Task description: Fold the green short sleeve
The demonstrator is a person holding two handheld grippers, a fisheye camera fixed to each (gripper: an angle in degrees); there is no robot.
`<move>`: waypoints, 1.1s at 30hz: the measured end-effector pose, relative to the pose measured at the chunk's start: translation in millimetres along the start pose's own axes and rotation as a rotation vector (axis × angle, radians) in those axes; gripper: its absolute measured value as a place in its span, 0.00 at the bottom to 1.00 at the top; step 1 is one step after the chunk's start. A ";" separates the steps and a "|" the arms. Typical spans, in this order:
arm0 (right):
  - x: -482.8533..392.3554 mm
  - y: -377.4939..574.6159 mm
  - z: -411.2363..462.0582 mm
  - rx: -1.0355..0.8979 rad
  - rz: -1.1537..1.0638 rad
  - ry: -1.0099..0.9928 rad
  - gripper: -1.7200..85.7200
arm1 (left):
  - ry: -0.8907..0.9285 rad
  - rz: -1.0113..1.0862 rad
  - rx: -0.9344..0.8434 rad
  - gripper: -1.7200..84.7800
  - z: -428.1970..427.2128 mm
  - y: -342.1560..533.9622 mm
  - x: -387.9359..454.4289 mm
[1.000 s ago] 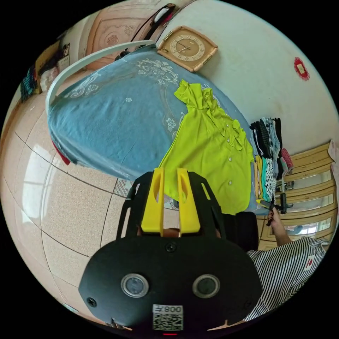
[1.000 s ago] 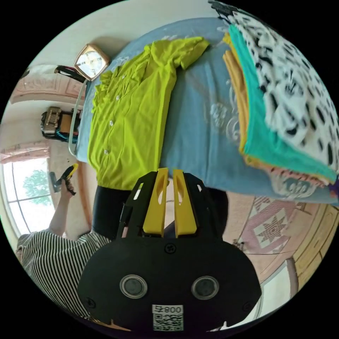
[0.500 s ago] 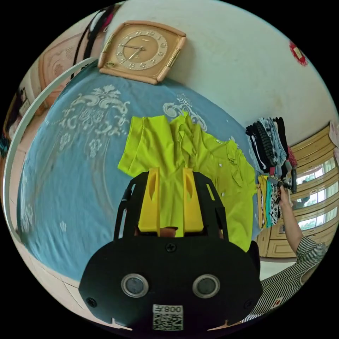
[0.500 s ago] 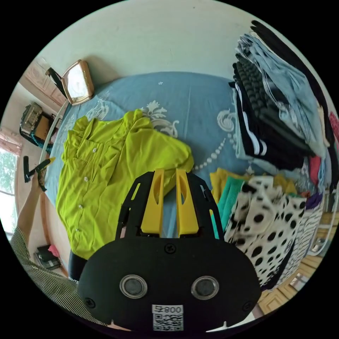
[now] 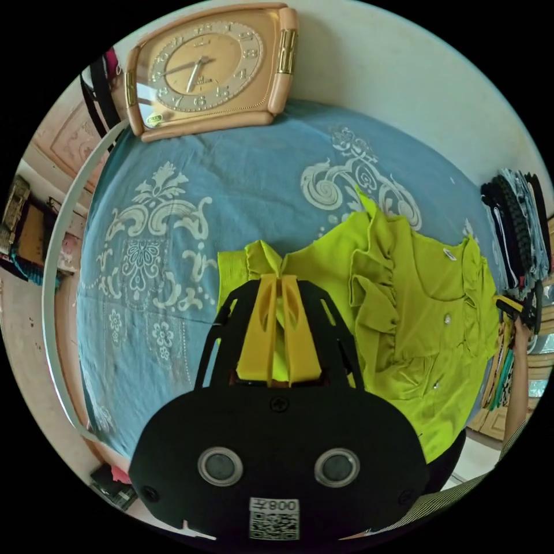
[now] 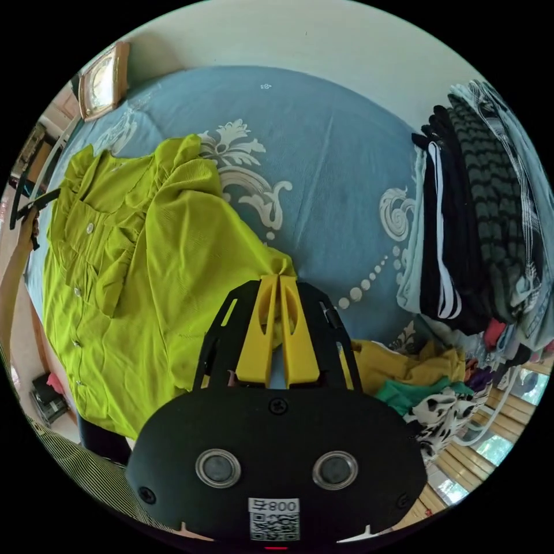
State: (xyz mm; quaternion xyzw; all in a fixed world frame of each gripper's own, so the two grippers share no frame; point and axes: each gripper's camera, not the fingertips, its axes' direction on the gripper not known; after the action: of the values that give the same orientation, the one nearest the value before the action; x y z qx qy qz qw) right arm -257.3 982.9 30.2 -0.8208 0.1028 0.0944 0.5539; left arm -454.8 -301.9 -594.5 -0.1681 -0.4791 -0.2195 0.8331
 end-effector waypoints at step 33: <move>-28.3 -249.0 -44.3 0.121 -0.183 -0.190 0.11 | 0.173 0.188 0.088 0.12 15.0 -125.5 50.5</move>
State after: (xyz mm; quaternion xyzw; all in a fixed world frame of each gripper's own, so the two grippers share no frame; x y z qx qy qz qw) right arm -214.6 1034.5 275.7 -0.7792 -0.0201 0.1145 0.6160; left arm -509.3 -411.2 -534.4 -0.1557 -0.3967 -0.1329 0.8948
